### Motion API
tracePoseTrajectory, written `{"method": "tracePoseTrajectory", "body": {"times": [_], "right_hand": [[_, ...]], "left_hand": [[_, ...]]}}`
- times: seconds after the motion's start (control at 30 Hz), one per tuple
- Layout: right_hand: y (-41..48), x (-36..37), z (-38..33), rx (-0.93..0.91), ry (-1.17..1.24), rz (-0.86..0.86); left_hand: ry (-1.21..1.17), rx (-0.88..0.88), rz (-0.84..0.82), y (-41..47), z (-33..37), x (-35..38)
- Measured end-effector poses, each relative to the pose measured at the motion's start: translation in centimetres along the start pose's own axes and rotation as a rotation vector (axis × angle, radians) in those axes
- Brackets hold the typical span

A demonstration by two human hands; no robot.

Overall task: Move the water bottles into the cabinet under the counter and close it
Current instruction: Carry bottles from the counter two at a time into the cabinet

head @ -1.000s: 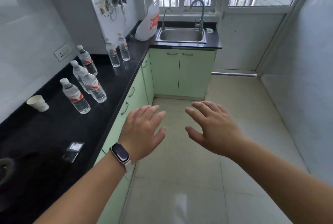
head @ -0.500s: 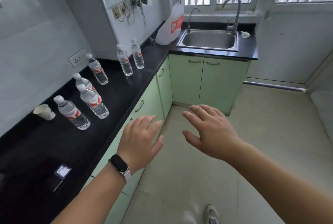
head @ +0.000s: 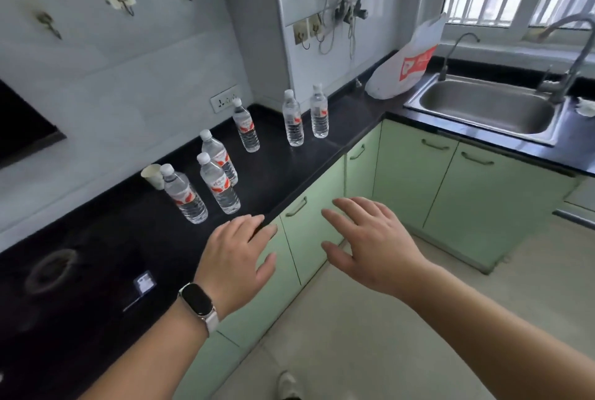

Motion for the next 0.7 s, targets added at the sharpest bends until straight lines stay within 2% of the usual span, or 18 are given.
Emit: {"method": "tracePoseTrajectory", "body": {"times": [0.2, 0.4, 0.7], "right_hand": [[4.9, 3.0, -1.0, -0.055, -0.015, -0.060], [11.9, 5.6, -1.7, -0.033, -0.045, -0.106], [22.5, 10.6, -9.1, -0.105, 0.006, -0.141]], "left_hand": [[-0.013, -0.025, 0.011, 3.4, -5.1, 1.7], [-0.096, -0.098, 0.031, 6.9, -12.4, 3.7], [-0.060, -0.117, 0.155, 8.1, -24.6, 2.2]]}}
Point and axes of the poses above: each hand's wrist, its own y-axis towards the middle knuckle, its own x-axis out of the palm, z = x × y, the point moved 9 cm from there along y, towards the middle knuckle, and after that the axes turned 12 degrees about -y, right-handed, at the moved point
